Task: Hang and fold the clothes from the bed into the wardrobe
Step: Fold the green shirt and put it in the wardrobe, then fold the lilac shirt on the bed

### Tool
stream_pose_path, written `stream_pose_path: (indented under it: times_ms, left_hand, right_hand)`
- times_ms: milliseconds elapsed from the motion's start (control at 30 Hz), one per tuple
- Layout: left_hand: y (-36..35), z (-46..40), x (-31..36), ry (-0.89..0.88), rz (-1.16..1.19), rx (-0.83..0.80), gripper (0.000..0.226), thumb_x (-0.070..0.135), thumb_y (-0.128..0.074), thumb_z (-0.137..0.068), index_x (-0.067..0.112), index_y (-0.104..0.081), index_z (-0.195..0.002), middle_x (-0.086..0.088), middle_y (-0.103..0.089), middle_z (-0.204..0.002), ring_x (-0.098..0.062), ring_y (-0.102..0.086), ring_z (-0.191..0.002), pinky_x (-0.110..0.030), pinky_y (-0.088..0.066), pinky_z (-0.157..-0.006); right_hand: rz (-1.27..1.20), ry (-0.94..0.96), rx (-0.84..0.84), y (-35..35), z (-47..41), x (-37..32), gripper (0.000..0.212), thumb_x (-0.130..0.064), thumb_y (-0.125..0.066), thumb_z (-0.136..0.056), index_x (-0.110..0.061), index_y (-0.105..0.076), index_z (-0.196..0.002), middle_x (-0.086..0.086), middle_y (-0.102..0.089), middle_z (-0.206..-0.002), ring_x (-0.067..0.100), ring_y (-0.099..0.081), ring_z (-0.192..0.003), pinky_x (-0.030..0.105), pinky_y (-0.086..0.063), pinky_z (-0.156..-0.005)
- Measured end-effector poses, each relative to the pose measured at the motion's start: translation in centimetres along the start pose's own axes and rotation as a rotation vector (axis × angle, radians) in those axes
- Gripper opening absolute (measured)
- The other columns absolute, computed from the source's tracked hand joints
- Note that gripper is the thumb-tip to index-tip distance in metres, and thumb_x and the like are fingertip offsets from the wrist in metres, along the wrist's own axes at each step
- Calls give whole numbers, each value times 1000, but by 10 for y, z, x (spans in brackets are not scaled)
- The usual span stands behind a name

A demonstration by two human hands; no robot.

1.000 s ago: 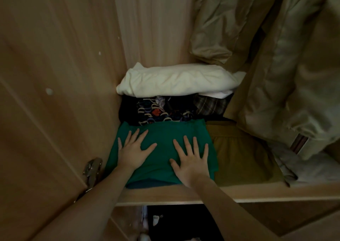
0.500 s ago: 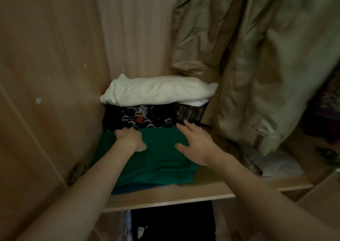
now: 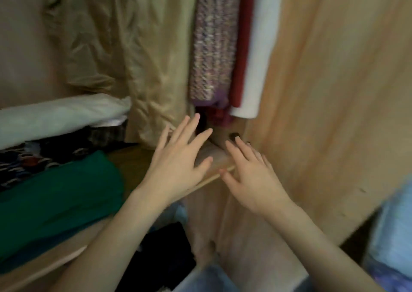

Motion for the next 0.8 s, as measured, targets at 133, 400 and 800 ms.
stream_pose_path:
  times_ms: [133,400,800]
  left_hand:
    - [-20,-2,108,-170,84,3,65,59,-37,-92,38,-23,-152,7,6,-164,-11,8,-149,-42,2,-119]
    - [-70,36,320,-471,301,-110,63,53,-30,-92,39,-20,-153,10,7,-163,-11,9,-149,-42,2,-118]
    - [-123,138,610,-841,461,-277,74,61,-16,-87,32,-21,-154,4,5,-163,-13,5,-150,-45,2,-118]
  right_hand:
    - [47,-173,73,29,80,74,68,-55,-36,-96,-37,-4,-153,-10,4,-163,16,2,-150,44,-5,-121]
    - [154,-552,146,95,271,216,71,-54,-34,-89,-30,-17,-154,-3,-8,-163,23,-8,-150,52,-15,-118]
    - [260,-1040,257,177,578,346,79,-65,-12,-84,-29,-20,-153,-2,-12,-163,23,-12,-149,51,-15,-117]
Point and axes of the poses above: each hand's wrist, its own z-axis away from the middle knuckle, its own y-axis out of the back of the hand, x = y × z, the point moved 8 cm from there along -z, towards the middle knuckle
